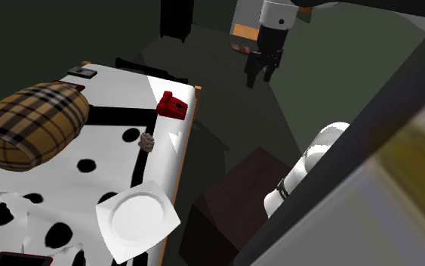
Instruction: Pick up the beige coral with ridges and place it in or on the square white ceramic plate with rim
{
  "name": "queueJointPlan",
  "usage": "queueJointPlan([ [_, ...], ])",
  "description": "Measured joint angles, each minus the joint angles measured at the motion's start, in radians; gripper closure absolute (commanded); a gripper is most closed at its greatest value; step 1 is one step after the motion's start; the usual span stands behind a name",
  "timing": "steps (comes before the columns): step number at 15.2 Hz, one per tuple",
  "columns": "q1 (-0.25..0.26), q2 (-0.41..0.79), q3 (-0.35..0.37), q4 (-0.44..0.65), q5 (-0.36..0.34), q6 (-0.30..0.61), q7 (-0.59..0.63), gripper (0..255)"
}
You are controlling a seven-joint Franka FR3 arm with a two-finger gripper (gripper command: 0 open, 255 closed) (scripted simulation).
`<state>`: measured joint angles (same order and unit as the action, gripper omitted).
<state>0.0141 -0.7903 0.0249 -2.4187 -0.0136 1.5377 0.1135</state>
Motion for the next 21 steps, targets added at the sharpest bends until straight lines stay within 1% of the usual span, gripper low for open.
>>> queueJointPlan([
  [1, 0.0, 0.0, 0.0, 0.0, 0.0, 0.0, 0.0, 0],
  [3, 0.0, 0.026, 0.002, -0.016, 0.003, 0.041, 0.005, 0],
  [8, 0.011, 0.151, 0.032, -0.049, 0.031, 0.204, 0.046, 0],
  [10, 0.011, 0.232, 0.04, -0.044, 0.036, 0.281, 0.057, 0],
  [12, 0.014, 0.289, 0.05, -0.037, 0.043, 0.334, 0.07, 0],
  [15, 0.018, 0.393, 0.065, -0.034, 0.051, 0.439, 0.091, 0],
  [21, 0.023, 0.616, 0.089, 0.043, 0.052, 0.592, 0.132, 0],
])
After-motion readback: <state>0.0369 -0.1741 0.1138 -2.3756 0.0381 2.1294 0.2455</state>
